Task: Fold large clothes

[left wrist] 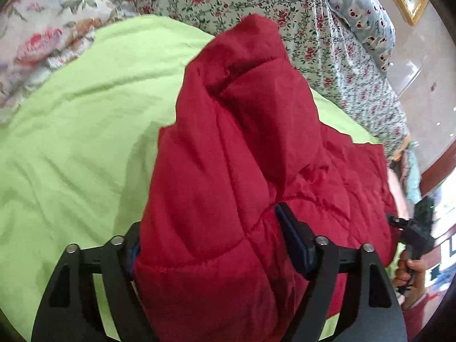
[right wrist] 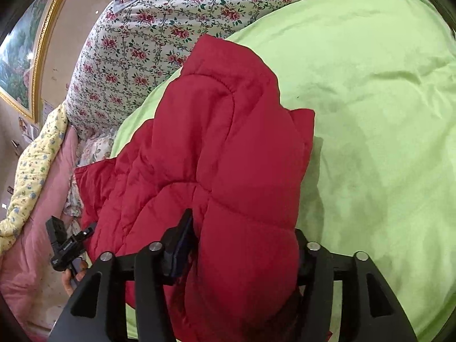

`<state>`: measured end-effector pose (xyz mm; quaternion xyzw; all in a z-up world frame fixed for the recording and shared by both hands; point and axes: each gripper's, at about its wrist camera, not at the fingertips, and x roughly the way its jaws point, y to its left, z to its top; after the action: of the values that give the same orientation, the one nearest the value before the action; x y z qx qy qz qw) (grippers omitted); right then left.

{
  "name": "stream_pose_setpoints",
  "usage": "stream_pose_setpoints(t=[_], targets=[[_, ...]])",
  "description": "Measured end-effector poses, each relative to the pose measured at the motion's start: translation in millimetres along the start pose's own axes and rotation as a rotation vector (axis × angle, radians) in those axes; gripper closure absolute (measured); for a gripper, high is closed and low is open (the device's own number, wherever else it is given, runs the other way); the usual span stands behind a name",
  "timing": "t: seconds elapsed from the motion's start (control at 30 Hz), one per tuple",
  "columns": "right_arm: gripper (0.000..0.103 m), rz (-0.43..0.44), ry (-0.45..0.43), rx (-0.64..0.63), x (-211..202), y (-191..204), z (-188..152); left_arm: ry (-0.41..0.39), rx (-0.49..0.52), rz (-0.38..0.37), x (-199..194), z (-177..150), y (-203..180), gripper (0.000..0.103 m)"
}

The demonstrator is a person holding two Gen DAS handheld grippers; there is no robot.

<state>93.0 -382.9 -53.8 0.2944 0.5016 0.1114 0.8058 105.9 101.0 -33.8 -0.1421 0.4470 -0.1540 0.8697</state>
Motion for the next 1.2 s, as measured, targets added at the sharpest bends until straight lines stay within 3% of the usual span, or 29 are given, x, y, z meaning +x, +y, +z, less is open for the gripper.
stream_pose_setpoints(t=[0.1,0.23,0.4,0.87,0.93,0.97,1.0,1.03,1.1,1.2], targets=[[0.039,-0.035,0.002,-0.022,0,4,2,-0.041,0.032,0.07,-8,2,-7,0.02],[0.024,-0.12,-0.039,-0.057,-6,9,7,-0.102,0.064,0.145,-20,7,-13,0.02],[0.018,-0.172,-0.113,-0.089,-16,17,18,-0.095,0.079,0.142,-13,18,-18,0.018],[0.013,-0.183,-0.112,-0.149,10,34,45,-0.028,0.141,0.151,18,23,-37,0.022],[0.023,-0.191,-0.105,-0.177,14,39,44,-0.025,0.161,0.165,20,21,-40,0.045],[0.031,-0.197,-0.102,-0.193,16,43,43,-0.025,0.17,0.167,21,20,-41,0.051],[0.048,-0.214,-0.099,-0.207,18,46,41,-0.03,0.175,0.166,21,20,-42,0.058],[0.058,-0.228,-0.101,-0.211,19,47,40,-0.032,0.177,0.162,20,20,-42,0.067],[0.077,-0.232,-0.106,-0.214,18,48,39,-0.043,0.176,0.139,16,22,-42,0.078],[0.086,-0.229,-0.135,-0.222,10,53,40,-0.061,0.156,0.09,8,30,-43,0.084]])
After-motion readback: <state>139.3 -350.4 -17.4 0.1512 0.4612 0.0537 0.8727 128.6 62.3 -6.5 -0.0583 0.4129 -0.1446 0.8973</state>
